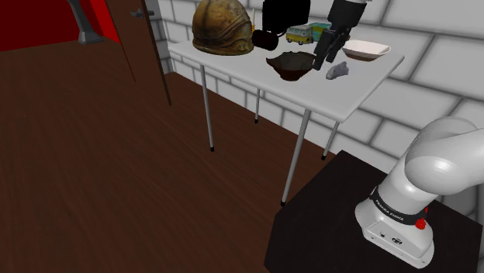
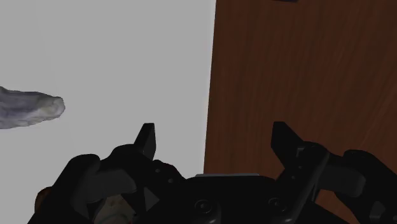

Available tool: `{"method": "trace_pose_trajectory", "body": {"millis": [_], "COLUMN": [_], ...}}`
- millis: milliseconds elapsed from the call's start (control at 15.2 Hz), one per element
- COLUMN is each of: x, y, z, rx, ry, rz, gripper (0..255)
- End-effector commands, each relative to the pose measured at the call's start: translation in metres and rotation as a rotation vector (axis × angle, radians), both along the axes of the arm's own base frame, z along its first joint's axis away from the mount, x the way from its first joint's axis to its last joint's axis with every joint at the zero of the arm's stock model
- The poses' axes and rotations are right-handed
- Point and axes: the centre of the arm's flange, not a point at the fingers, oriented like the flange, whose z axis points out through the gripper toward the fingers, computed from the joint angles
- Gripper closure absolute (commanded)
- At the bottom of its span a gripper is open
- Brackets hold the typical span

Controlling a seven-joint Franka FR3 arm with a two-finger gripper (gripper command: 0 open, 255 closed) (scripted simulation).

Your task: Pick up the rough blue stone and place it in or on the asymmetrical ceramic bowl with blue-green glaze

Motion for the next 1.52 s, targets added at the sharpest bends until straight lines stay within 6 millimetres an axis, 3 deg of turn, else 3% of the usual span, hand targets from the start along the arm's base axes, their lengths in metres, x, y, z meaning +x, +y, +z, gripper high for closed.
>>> {"method": "trace_pose_trajectory", "body": {"millis": [0, 330, 660, 924, 1254, 1452], "x": [0.0, -0.025, -0.032, -0.024, 0.003, 0.009], "y": [0.0, -0.055, -0.116, -0.166, -0.223, -0.226], "z": [0.0, -0.021, -0.039, -0.049, -0.057, -0.068], "rx": [0.0, -0.078, -0.156, -0.218, -0.296, -0.3], "ry": [0.0, -0.044, -0.088, -0.123, -0.167, -0.17], "rz": [0.0, 0.301, 0.602, 0.843, 1.144, 1.162], "gripper": [0, 0, 0, 0, 0, 0]}}
